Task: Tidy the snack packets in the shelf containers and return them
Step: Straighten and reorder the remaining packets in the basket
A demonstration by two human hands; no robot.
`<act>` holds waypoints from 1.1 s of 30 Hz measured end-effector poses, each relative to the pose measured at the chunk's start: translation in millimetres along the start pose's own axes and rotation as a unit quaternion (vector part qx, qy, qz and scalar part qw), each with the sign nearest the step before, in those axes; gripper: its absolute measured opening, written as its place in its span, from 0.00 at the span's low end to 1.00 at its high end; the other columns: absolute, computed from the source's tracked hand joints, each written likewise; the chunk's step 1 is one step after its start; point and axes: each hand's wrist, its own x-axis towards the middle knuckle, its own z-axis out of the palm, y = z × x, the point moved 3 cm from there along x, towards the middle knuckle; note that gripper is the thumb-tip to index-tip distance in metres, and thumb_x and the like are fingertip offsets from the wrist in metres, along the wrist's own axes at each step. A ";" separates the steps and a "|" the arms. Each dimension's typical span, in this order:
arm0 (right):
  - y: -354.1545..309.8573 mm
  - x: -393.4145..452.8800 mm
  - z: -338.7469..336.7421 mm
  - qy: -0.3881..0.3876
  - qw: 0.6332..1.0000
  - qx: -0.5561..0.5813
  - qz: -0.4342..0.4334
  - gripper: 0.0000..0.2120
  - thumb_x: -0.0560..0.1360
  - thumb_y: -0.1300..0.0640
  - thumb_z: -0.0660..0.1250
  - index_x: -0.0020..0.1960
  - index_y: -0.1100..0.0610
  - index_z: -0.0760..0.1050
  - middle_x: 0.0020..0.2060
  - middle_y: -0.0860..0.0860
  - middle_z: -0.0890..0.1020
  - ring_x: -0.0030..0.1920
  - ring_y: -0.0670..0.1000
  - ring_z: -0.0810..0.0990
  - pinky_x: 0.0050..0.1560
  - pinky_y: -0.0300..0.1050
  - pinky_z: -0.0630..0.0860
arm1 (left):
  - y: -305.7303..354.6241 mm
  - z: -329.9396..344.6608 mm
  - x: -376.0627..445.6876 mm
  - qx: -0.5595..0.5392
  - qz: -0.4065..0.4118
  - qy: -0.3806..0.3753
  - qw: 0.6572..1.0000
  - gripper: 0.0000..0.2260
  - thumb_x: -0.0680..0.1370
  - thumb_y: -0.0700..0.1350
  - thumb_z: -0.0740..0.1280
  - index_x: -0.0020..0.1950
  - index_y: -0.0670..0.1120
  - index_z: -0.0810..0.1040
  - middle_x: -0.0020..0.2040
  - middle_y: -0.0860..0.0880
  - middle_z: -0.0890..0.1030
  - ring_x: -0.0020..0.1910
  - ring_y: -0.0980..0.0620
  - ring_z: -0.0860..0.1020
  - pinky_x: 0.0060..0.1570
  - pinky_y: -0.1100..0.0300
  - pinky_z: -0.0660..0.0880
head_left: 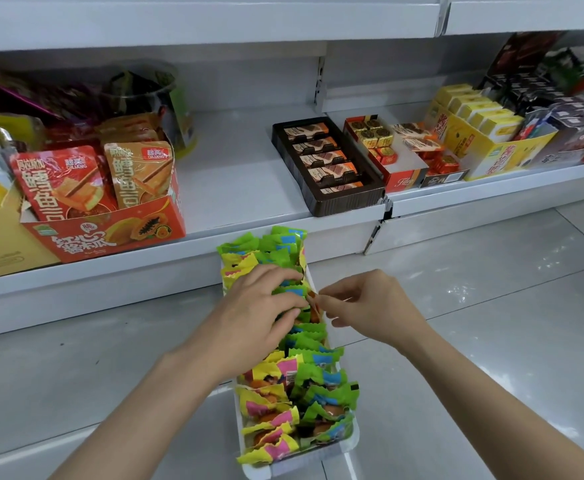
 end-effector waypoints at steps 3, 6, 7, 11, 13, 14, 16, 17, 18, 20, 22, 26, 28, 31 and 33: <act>-0.5 1.2 0.5 0.039 0.998 -0.045 -0.020 0.07 0.72 0.52 0.72 0.38 0.49 0.86 0.27 0.43 0.84 0.30 0.40 0.83 0.31 0.32 0.77 | -0.5 0.2 -4.0 0.004 0.015 0.000 1.000 0.09 0.81 0.45 0.66 0.57 0.50 0.84 0.67 0.52 0.76 0.69 0.50 0.69 0.68 0.49 0.68; -3.8 -1.3 5.7 0.042 0.992 -0.102 -0.056 0.12 0.74 0.47 0.72 0.35 0.52 0.85 0.24 0.45 0.81 0.27 0.44 0.79 0.24 0.34 0.70 | -1.9 0.3 -7.7 -0.008 0.011 0.003 1.000 0.09 0.81 0.46 0.66 0.58 0.52 0.84 0.68 0.55 0.76 0.71 0.51 0.68 0.70 0.53 0.65; -4.4 -2.3 7.8 0.044 0.990 -0.116 -0.064 0.14 0.75 0.47 0.72 0.35 0.53 0.85 0.25 0.48 0.82 0.29 0.47 0.80 0.25 0.37 0.71 | -2.2 0.4 -8.7 -0.016 0.007 0.006 1.000 0.09 0.81 0.46 0.66 0.58 0.52 0.84 0.68 0.56 0.76 0.71 0.51 0.67 0.71 0.54 0.63; -12.9 -10.4 1.4 0.093 0.986 -0.103 -0.093 0.14 0.77 0.53 0.68 0.33 0.55 0.79 0.24 0.46 0.79 0.26 0.43 0.77 0.27 0.36 0.67 | -2.1 1.6 -11.5 -0.039 -0.008 0.006 0.999 0.09 0.82 0.46 0.65 0.58 0.52 0.84 0.69 0.58 0.74 0.74 0.54 0.64 0.73 0.55 0.61; -25.5 -18.0 -10.0 0.142 0.980 -0.059 -0.122 0.14 0.77 0.53 0.67 0.34 0.55 0.72 0.19 0.43 0.74 0.22 0.42 0.73 0.25 0.32 0.64 | -2.4 2.6 -11.4 -0.042 -0.014 0.005 0.999 0.09 0.82 0.45 0.65 0.58 0.51 0.84 0.69 0.57 0.75 0.75 0.54 0.64 0.74 0.54 0.61; -33.6 -22.3 -17.6 0.165 0.975 -0.042 -0.146 0.15 0.78 0.52 0.66 0.35 0.54 0.69 0.19 0.43 0.75 0.21 0.43 0.72 0.24 0.33 0.64 | -2.2 3.0 -10.8 -0.045 -0.020 0.005 0.999 0.09 0.82 0.45 0.65 0.58 0.51 0.84 0.69 0.57 0.75 0.75 0.54 0.64 0.74 0.55 0.60; -48.8 -28.2 -35.1 0.201 0.963 -0.025 -0.178 0.15 0.79 0.48 0.65 0.38 0.54 0.67 0.25 0.46 0.80 0.26 0.45 0.78 0.28 0.39 0.72 | -1.8 2.5 -9.6 -0.069 -0.036 0.013 0.997 0.09 0.81 0.44 0.66 0.58 0.52 0.83 0.68 0.59 0.75 0.74 0.57 0.65 0.74 0.57 0.61; -54.8 -29.1 -44.9 0.215 0.960 -0.014 -0.180 0.15 0.79 0.46 0.64 0.39 0.54 0.67 0.29 0.49 0.82 0.31 0.49 0.82 0.34 0.47 0.77 | -1.8 0.8 -9.5 -0.090 -0.049 0.022 0.994 0.10 0.81 0.44 0.66 0.59 0.52 0.83 0.67 0.61 0.75 0.72 0.60 0.66 0.73 0.59 0.62; -59.5 -29.1 -55.4 0.224 0.958 0.004 -0.181 0.14 0.79 0.46 0.64 0.40 0.53 0.67 0.32 0.52 0.84 0.35 0.53 0.84 0.37 0.53 0.79 | -1.6 -1.7 -9.8 -0.113 -0.064 0.030 0.991 0.10 0.81 0.44 0.66 0.59 0.53 0.82 0.66 0.62 0.74 0.70 0.63 0.67 0.71 0.61 0.64; -67.4 -30.3 -76.0 0.223 0.952 0.090 -0.191 0.12 0.80 0.50 0.65 0.40 0.52 0.68 0.35 0.57 0.85 0.38 0.56 0.86 0.39 0.59 0.82 | 0.0 -8.6 -12.7 -0.156 -0.093 0.042 0.982 0.12 0.80 0.46 0.67 0.62 0.57 0.79 0.65 0.65 0.73 0.67 0.67 0.68 0.67 0.67 0.66; -73.5 -32.8 -93.5 0.205 0.938 0.188 -0.207 0.10 0.81 0.57 0.66 0.42 0.53 0.70 0.35 0.58 0.86 0.40 0.54 0.87 0.38 0.54 0.84 | 3.7 -17.4 -16.1 -0.230 -0.127 0.077 0.962 0.15 0.79 0.48 0.68 0.64 0.60 0.75 0.66 0.63 0.74 0.67 0.66 0.70 0.65 0.71 0.66; -76.6 -31.0 -99.1 0.156 0.924 0.309 -0.164 0.07 0.80 0.60 0.66 0.43 0.57 0.73 0.35 0.56 0.87 0.38 0.56 0.87 0.35 0.45 0.83 | 18.0 -27.9 -20.1 -0.486 -0.193 0.106 0.846 0.29 0.69 0.50 0.73 0.68 0.57 0.71 0.63 0.55 0.80 0.63 0.60 0.78 0.60 0.67 0.74; -72.2 -27.0 -87.2 0.125 0.919 0.355 -0.120 0.06 0.80 0.61 0.66 0.44 0.58 0.73 0.36 0.57 0.86 0.37 0.56 0.87 0.35 0.43 0.82 | 26.5 -25.3 -21.8 -0.572 -0.218 0.075 0.787 0.31 0.67 0.48 0.74 0.69 0.55 0.71 0.60 0.52 0.83 0.59 0.55 0.81 0.52 0.66 0.78; -62.4 -21.0 -68.2 0.094 0.913 0.390 -0.071 0.04 0.80 0.61 0.66 0.49 0.62 0.73 0.38 0.59 0.86 0.38 0.56 0.87 0.37 0.44 0.83 | 32.5 -19.6 -26.9 -0.641 -0.223 0.065 0.732 0.26 0.68 0.40 0.73 0.66 0.48 0.75 0.55 0.45 0.85 0.55 0.47 0.84 0.49 0.64 0.79; -56.0 -17.7 -61.5 0.083 0.910 0.403 -0.051 0.05 0.80 0.61 0.65 0.47 0.61 0.73 0.39 0.59 0.87 0.38 0.56 0.87 0.37 0.43 0.83 | 29.8 -16.8 -30.6 -0.656 -0.231 0.082 0.713 0.25 0.68 0.38 0.73 0.64 0.47 0.76 0.54 0.43 0.85 0.52 0.46 0.84 0.47 0.65 0.79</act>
